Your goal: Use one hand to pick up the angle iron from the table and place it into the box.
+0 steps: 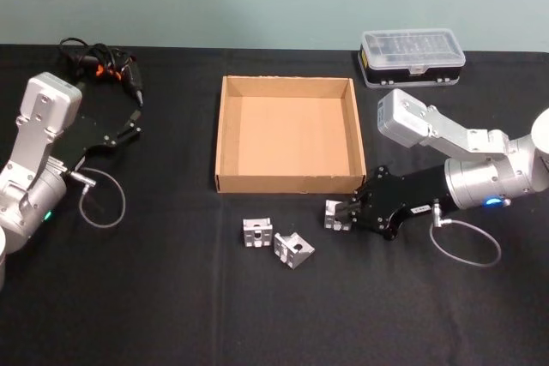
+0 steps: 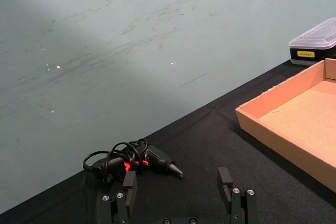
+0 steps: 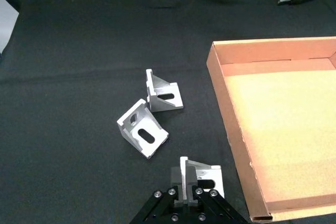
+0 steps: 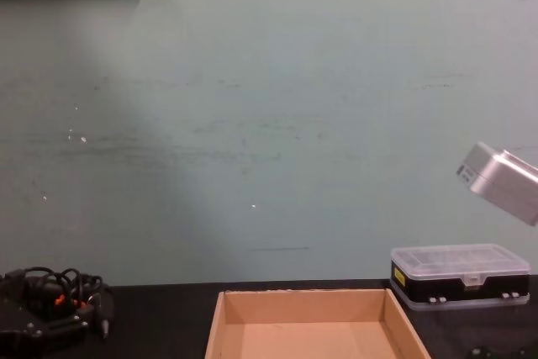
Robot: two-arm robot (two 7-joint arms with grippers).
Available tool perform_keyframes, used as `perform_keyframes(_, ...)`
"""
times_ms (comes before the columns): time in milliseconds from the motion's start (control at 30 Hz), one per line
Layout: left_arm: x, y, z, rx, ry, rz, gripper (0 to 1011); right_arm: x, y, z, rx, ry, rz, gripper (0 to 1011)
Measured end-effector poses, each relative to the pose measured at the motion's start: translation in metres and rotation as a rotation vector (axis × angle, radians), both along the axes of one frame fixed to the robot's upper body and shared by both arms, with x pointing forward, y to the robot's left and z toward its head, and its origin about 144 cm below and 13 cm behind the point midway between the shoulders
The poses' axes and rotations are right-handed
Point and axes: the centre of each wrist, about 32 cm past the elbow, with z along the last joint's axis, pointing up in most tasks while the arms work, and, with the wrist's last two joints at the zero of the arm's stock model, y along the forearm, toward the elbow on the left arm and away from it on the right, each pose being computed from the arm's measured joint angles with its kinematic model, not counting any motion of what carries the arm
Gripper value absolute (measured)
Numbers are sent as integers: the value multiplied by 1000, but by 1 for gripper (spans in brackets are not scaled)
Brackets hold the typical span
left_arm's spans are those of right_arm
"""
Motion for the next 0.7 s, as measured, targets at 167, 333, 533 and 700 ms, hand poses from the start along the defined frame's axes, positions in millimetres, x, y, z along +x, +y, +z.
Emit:
perform_keyframes(167,0,0,0,0,0,0,1000,1,1,-1,3,0,0,40)
perform_keyframes(333,0,0,0,0,0,0,1000,3,3,-2,4,2,4,40)
perform_keyframes(533,0,0,0,0,0,0,1000,4,5,-2,17,8,9,40)
perform_keyframes(700,0,0,0,0,0,0,1000,5,8,5,84,18,20,40)
